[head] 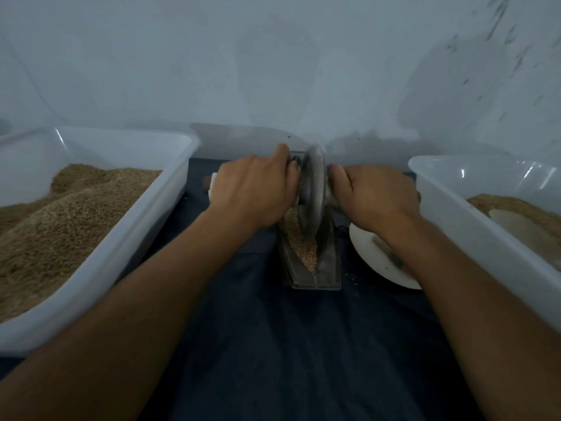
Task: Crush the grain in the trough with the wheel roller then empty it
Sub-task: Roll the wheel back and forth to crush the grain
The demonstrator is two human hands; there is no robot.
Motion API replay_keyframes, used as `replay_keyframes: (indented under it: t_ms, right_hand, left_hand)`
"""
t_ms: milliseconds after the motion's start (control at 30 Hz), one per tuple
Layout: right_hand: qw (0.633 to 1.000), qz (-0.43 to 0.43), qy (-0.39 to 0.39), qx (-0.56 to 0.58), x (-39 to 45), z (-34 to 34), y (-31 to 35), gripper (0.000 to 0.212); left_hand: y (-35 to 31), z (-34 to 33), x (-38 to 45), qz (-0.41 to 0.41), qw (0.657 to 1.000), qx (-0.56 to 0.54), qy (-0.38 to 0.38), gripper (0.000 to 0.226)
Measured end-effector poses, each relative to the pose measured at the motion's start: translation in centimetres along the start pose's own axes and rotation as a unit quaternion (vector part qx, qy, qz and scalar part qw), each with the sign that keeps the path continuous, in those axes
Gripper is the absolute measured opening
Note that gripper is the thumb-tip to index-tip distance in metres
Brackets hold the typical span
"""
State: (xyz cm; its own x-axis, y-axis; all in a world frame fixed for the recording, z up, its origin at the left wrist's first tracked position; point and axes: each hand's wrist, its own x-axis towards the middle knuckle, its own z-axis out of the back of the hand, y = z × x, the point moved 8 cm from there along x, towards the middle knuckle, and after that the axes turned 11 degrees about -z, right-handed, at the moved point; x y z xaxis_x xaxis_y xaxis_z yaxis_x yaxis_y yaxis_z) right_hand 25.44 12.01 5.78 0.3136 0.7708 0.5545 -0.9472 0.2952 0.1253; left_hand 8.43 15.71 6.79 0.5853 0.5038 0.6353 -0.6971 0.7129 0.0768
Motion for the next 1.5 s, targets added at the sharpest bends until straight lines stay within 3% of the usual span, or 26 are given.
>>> replay_keyframes:
  t_ms: [100, 267, 433, 700, 1033, 1367, 1500]
  right_hand:
    - [0.997, 0.009, 0.067, 0.033, 0.4, 0.2, 0.0, 0.067]
    - [0.978, 0.024, 0.2, 0.059, -0.1, -0.8, 0.0, 0.071]
    - [0.957, 0.02, 0.286, 0.043, -0.8, -2.2, -0.2, 0.076]
    - [0.968, 0.013, 0.249, 0.024, -0.7, -2.4, 0.0, 0.074]
    - [0.994, 0.009, 0.105, -0.038, 0.0, -2.6, -0.2, 0.074]
    - [0.984, -0.021, 0.174, -0.014, 1.8, -5.2, -1.1, 0.062]
    - [0.987, -0.015, 0.158, 0.003, 2.9, -5.5, -0.7, 0.049]
  left_hand:
    - [0.4, 1.0, 0.4, 0.008, 1.0, -0.003, 0.008, 0.031]
    - [0.5, 0.4, 0.3, 0.022, 0.995, -0.024, 0.096, 0.039]
    - [-0.2, -0.8, -0.3, 0.027, 0.987, -0.057, 0.149, 0.032]
    - [0.3, -2.1, -0.6, 0.038, 0.988, -0.047, 0.141, 0.031]
    - [0.7, -2.6, -1.1, 0.054, 0.997, 0.005, 0.06, 0.032]
    - [1.1, -4.1, 1.2, 0.073, 0.991, -0.026, 0.111, 0.022]
    - [2.1, -5.5, 1.8, 0.082, 0.986, -0.022, 0.144, 0.039]
